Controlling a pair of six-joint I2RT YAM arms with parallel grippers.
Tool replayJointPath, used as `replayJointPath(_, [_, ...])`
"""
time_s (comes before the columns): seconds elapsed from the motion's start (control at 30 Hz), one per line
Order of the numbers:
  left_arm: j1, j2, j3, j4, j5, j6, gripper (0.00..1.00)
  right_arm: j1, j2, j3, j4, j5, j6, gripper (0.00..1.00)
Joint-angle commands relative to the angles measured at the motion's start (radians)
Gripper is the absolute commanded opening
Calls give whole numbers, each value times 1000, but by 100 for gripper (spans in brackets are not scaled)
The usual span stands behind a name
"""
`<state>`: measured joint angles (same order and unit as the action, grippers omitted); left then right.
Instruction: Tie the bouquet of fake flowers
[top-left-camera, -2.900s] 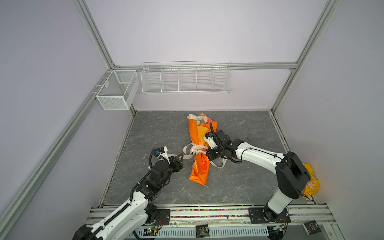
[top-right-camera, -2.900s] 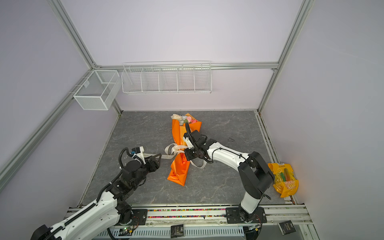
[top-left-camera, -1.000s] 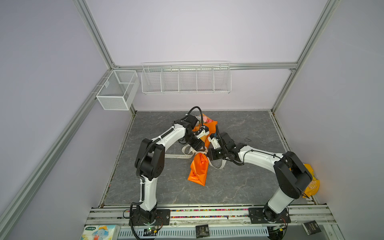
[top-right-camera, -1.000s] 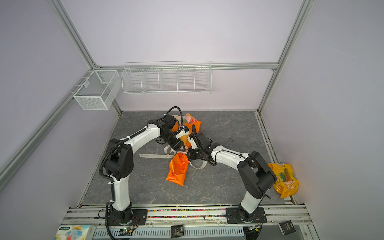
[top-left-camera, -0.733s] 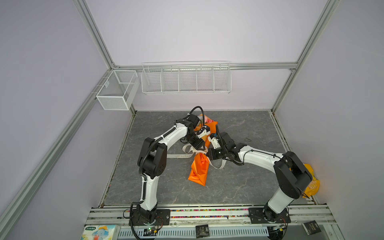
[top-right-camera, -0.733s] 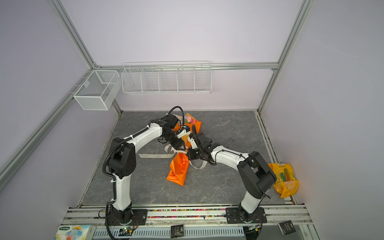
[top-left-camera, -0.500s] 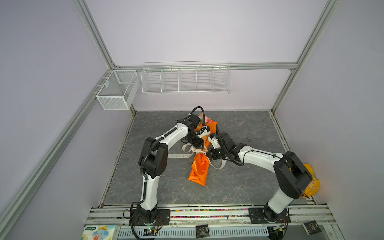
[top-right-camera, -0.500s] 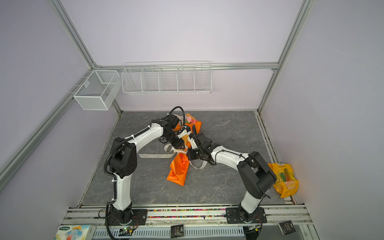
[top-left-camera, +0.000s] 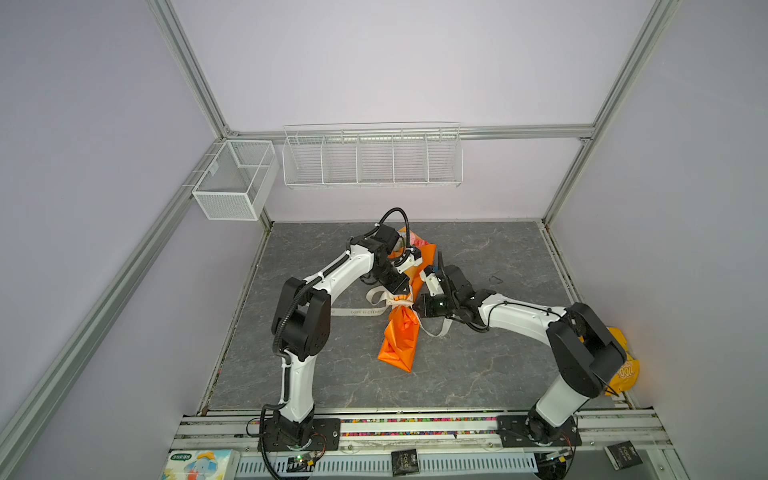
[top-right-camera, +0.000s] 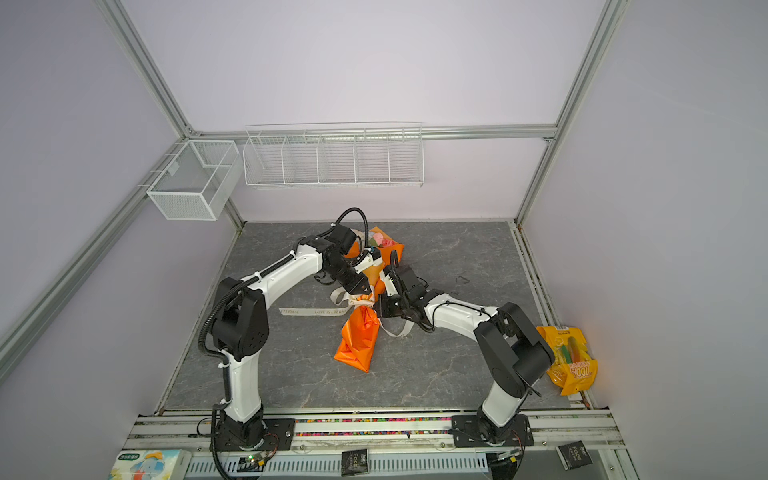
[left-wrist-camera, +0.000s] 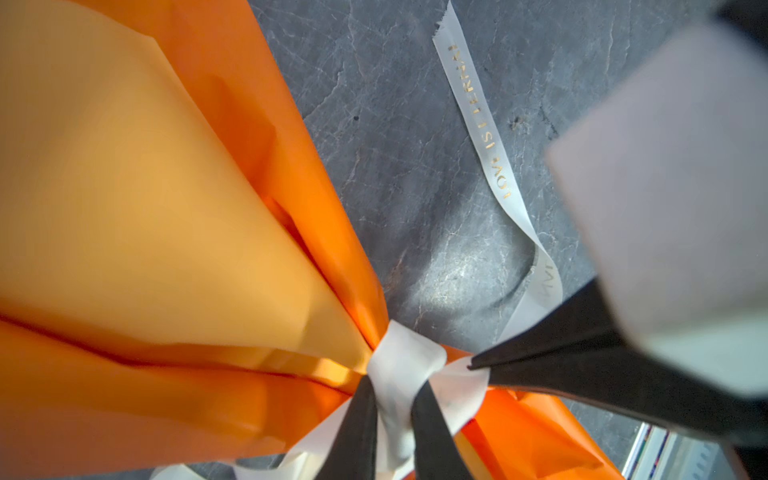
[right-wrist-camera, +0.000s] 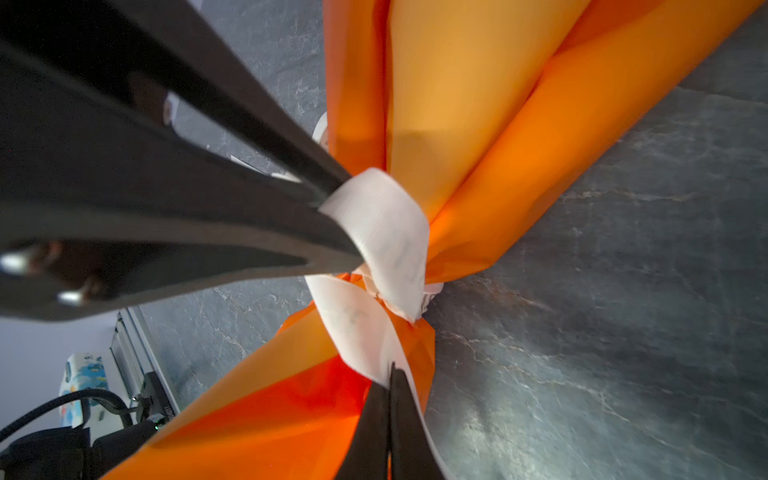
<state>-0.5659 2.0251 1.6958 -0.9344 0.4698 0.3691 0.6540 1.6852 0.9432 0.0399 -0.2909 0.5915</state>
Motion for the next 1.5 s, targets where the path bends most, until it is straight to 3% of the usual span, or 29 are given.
replayJointPath(0.0, [2,-24,18,-68,71,-38,16,-8,-6,-27,183,-93,123,7])
replayJointPath(0.17, [10,-31,25,-72,121,-97,13,6,11,-54,271,-85,197,7])
replayJointPath(0.53, [37,-61,37,-86,214,-199,7,34,-2,-146,385,118,310,7])
replayJointPath(0.73, [36,-58,27,-88,221,-222,8,40,13,-137,495,52,314,7])
replayJointPath(0.93, [40,-55,25,-65,185,-254,10,92,-11,-176,443,126,325,7])
replayJointPath(1.03, [39,-53,36,-72,218,-244,11,104,18,-177,513,81,324,7])
replayJointPath(1.13, [38,-42,44,-107,228,-226,11,106,55,-188,633,104,352,7])
replayJointPath(1.33, [40,-49,29,-108,233,-227,11,86,83,-152,627,199,331,7])
replayJointPath(1.47, [42,-47,30,-98,229,-232,11,79,128,-153,741,223,330,7])
